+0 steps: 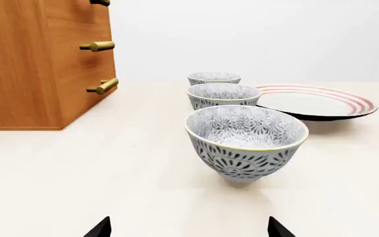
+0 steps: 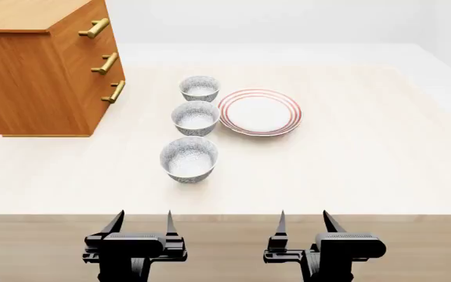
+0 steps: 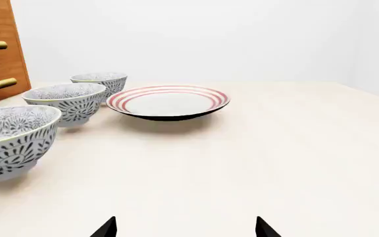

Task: Stack the bowl in the middle on the bowl at the back.

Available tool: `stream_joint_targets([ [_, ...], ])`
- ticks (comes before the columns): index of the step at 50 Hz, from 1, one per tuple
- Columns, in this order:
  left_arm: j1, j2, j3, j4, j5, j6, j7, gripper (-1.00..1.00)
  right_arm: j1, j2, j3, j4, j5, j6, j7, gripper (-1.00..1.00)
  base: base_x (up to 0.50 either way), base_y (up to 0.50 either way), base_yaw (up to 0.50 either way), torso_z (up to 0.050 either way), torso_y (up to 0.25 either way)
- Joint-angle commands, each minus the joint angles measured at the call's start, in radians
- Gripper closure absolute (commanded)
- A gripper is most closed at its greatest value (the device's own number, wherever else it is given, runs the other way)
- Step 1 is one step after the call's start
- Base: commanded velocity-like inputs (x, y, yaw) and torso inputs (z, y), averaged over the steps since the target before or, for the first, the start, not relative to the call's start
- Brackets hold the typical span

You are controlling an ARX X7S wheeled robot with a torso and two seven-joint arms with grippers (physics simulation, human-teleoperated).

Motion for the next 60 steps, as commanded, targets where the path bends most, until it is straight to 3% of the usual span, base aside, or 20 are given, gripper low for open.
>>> stream_joint_targets([
  [1,-0.001,-0.016,0.019,0.001,-0.013,0.0,-0.019,-1.0,-0.002,0.015,-0.018,-0.013,0.018,0.007,0.02,-1.0,0.0,0.0,0.0,0.0,0.0],
  [11,0.005,-0.056,0.068,0.078,-0.036,-0.054,-0.028,-1.0,-0.007,0.05,-0.043,-0.128,0.067,0.123,0.052,-1.0,0.0,0.0,0.0,0.0,0.0],
  [25,-0.085,-0.111,0.098,0.284,-0.064,-0.335,-0.018,-1.0,0.042,0.099,-0.039,-0.339,0.113,0.337,0.083,-1.0,0.0,0.0,0.0,0.0,0.0],
  [38,-0.279,-0.155,0.075,0.44,-0.167,-0.703,0.024,-1.0,0.216,0.162,-0.048,-0.439,0.151,0.594,0.071,-1.0,0.0,0.0,0.0,0.0,0.0],
  [60,-0.592,-0.193,0.085,0.373,-0.217,-1.005,0.047,-1.0,0.462,0.231,-0.065,-0.458,0.21,0.854,0.042,-1.0,0.1,0.0,0.0,0.0,0.0],
])
